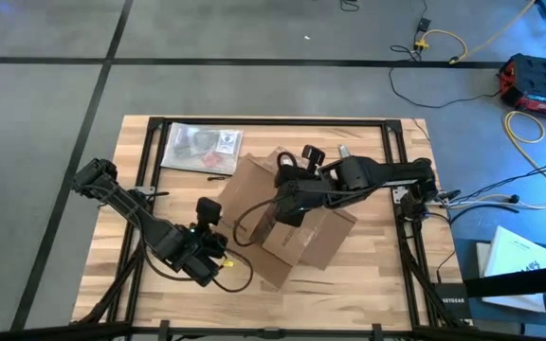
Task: Unpack boxes
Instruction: Break down the box until it is fully flat
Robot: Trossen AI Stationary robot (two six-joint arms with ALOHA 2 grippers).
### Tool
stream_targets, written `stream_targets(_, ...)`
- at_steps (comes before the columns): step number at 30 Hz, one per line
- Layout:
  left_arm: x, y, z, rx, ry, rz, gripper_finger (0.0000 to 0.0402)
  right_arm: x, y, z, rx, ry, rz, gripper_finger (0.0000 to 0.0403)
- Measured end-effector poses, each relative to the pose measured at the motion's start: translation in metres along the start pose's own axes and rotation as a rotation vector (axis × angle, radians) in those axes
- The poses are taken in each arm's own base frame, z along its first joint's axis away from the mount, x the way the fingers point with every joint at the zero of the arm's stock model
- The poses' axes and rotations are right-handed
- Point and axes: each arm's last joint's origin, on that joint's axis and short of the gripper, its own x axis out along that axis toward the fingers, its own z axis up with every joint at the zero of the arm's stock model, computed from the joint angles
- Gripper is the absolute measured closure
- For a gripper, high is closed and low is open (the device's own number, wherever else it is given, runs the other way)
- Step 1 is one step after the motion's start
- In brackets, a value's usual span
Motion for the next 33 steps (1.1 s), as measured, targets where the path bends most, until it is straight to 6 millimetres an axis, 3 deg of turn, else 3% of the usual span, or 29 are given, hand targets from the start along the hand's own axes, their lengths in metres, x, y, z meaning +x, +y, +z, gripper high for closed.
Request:
stream_targets(8,0.000,0.000,0.000,-0.022,0.001,0.000,0.0286,0.000,0.001,0.000,0.006,0.005,0.029,0.0403)
stream_targets(17,0.000,-0.001,0.001,-0.004,-0.010,-0.018,0.0310,0.000,0.001,0.000,0.006,0.005,0.030,0.0403)
stream_targets(22,-0.002,-0.001,0.002,0.012,-0.009,-0.049,0.0377,0.000,0.001,0.000,-0.001,0.005,0.029,0.0403)
stream_targets(33,-0.017,0.006,0.004,-0.044,-0.051,-0.072,0.0400,0.000,-0.001,-0.003,-0.052,0.038,0.010,0.0403)
